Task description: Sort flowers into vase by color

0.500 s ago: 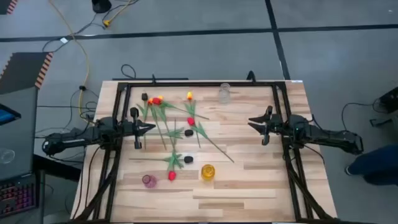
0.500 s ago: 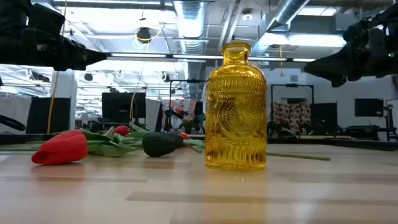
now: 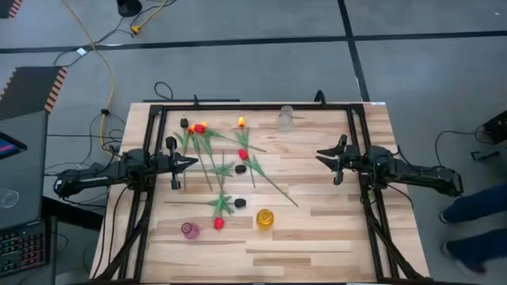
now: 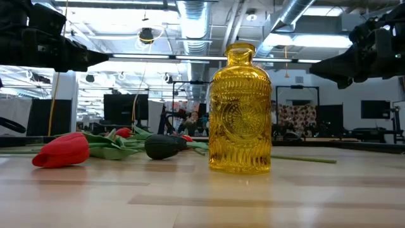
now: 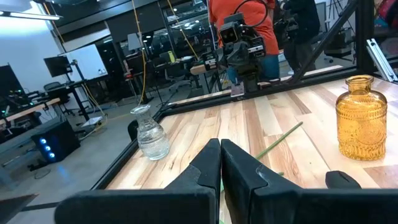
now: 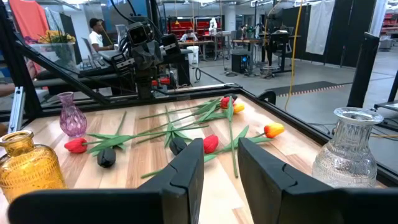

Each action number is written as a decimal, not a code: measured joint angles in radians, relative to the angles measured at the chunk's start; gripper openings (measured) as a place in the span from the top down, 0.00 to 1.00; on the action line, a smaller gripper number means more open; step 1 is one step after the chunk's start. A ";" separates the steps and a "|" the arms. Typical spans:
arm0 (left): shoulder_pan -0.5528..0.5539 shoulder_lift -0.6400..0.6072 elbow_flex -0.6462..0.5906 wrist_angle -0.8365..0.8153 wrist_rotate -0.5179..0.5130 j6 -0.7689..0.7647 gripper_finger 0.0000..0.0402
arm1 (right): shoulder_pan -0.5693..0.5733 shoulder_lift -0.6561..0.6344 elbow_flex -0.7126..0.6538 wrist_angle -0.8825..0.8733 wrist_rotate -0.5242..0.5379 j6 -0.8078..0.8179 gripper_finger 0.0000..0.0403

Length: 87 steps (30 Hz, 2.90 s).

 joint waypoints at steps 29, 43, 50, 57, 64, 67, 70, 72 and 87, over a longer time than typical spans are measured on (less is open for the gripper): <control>0.000 0.000 0.000 0.000 0.000 0.000 1.00 | 0.000 0.000 0.000 0.003 0.000 0.000 0.69; 0.000 0.000 0.000 0.000 0.000 -0.014 1.00 | 0.000 0.000 0.000 0.009 0.002 0.001 0.69; 0.000 0.000 0.000 0.000 0.000 -0.121 1.00 | -0.013 0.000 0.006 0.113 0.008 0.094 0.68; 0.000 0.000 0.000 0.000 -0.001 -0.132 1.00 | -0.020 0.062 0.083 0.129 0.008 0.101 0.59; 0.000 0.000 0.000 0.003 -0.021 -0.132 1.00 | -0.020 0.281 0.206 0.165 0.011 0.113 0.41; 0.000 0.000 0.000 0.003 -0.027 -0.132 1.00 | -0.020 0.417 0.285 0.185 0.018 0.069 0.38; 0.000 0.000 0.000 0.004 -0.027 -0.132 1.00 | -0.021 0.562 0.383 0.184 0.035 0.015 0.38; 0.000 0.000 0.000 0.004 -0.027 -0.132 1.00 | -0.031 0.671 0.453 0.180 0.037 -0.016 0.38; 0.000 0.000 0.000 0.004 -0.027 -0.132 1.00 | -0.167 1.447 1.047 -0.028 -0.074 -0.028 0.38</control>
